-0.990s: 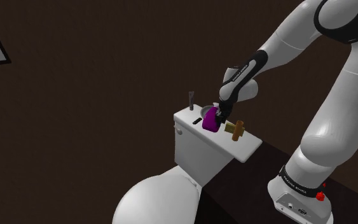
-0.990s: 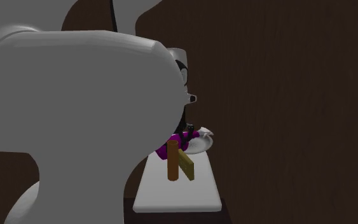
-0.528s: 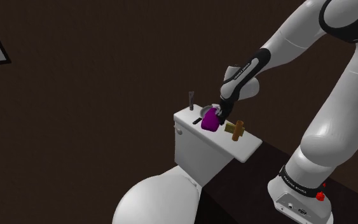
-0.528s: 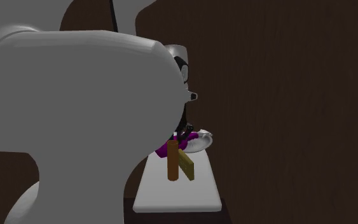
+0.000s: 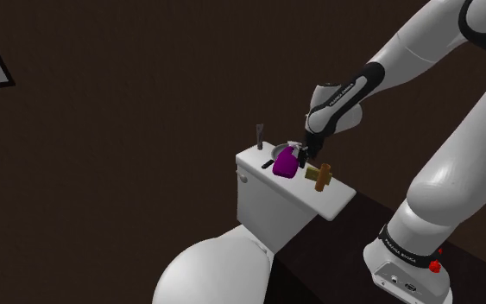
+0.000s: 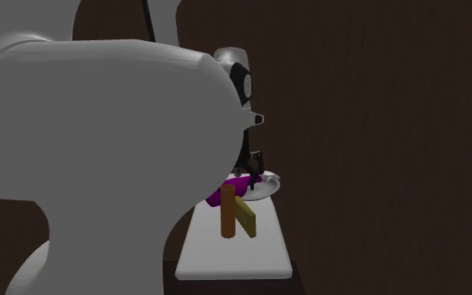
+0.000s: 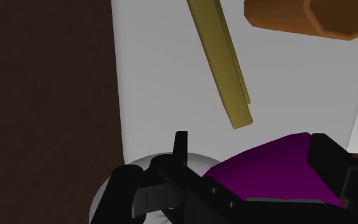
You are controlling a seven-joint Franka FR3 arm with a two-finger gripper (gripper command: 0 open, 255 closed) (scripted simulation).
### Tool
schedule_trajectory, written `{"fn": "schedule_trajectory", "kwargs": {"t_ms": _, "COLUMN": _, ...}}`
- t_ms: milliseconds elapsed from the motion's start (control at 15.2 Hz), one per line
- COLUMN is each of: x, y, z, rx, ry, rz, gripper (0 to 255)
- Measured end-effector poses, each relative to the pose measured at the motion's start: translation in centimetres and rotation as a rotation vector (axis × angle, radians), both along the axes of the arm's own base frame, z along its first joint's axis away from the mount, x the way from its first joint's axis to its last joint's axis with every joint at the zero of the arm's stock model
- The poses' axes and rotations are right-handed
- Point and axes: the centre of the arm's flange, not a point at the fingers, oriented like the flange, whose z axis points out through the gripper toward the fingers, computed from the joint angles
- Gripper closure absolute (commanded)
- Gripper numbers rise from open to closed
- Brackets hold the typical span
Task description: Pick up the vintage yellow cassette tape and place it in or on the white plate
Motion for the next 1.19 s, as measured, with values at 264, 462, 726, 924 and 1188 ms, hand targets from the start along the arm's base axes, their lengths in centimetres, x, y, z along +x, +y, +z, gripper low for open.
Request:
{"fn": "schedule_trajectory", "kwargs": {"t_ms": 264, "x": -0.2, "y": 0.0, "z": -1.7, "rx": -0.009, "ry": -0.003, "rz": 0.0, "gripper": 0}}
{"fn": "schedule_trajectory", "kwargs": {"t_ms": 462, "x": -0.3, "y": 0.0, "z": -3.1, "rx": -0.01, "ry": -0.003, "rz": 0.0, "gripper": 0}}
{"fn": "schedule_trajectory", "kwargs": {"t_ms": 726, "x": -0.3, "y": -0.1, "z": -3.5, "rx": -0.01, "ry": -0.003, "rz": 0.0, "gripper": 0}}
{"fn": "schedule_trajectory", "kwargs": {"t_ms": 924, "x": -0.3, "y": -0.1, "z": -3.6, "rx": -0.01, "ry": -0.004, "rz": 0.0, "gripper": 0}}
{"fn": "schedule_trajectory", "kwargs": {"t_ms": 1188, "x": -0.3, "y": -0.1, "z": -3.6, "rx": -0.01, "ry": -0.004, "rz": 0.0, "gripper": 255}}
